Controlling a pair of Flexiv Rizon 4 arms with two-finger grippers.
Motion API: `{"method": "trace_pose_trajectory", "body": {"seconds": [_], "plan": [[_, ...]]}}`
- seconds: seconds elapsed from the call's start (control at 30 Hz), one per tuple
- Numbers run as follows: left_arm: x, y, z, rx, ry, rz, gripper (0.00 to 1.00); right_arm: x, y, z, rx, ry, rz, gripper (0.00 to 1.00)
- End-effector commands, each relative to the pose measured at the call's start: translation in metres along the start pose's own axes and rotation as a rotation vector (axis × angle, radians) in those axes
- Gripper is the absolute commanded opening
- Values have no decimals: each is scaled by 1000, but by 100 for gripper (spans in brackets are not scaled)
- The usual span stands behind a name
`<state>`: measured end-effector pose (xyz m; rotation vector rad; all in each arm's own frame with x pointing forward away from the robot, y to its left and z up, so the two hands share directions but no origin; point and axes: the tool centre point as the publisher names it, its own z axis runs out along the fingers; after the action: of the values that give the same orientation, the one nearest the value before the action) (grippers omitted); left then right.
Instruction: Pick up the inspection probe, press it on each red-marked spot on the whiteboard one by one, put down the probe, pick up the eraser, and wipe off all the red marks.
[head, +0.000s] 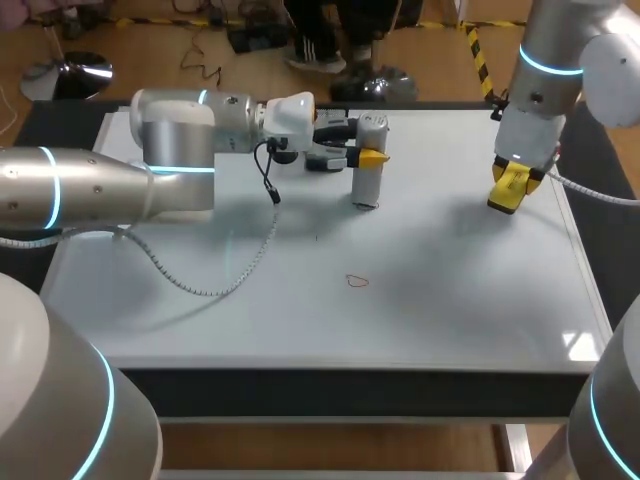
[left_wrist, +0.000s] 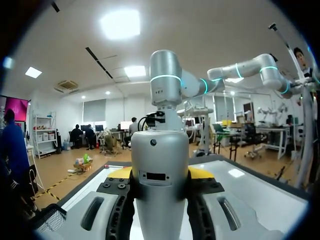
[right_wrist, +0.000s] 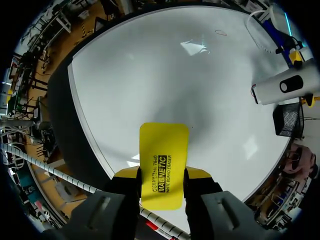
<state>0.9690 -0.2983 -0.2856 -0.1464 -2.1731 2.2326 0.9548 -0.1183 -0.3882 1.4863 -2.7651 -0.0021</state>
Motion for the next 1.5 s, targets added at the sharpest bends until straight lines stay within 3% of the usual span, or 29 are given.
{"method": "trace_pose_trajectory", "body": {"seconds": [0.03, 0.7, 1.03, 1.5], "plan": [[0, 4, -2, -16, 3, -1, 0, 0, -1, -1, 1, 4, -1, 0], [1, 2, -1, -45, 23, 3, 0, 0, -1, -1, 1, 4, -1, 0], [-9, -38, 1, -18, 44, 2, 0, 0, -1, -1, 1, 4, -1, 0], [-71, -104, -9, -14, 66, 30, 0, 0, -1, -1, 1, 4, -1, 0]]}}
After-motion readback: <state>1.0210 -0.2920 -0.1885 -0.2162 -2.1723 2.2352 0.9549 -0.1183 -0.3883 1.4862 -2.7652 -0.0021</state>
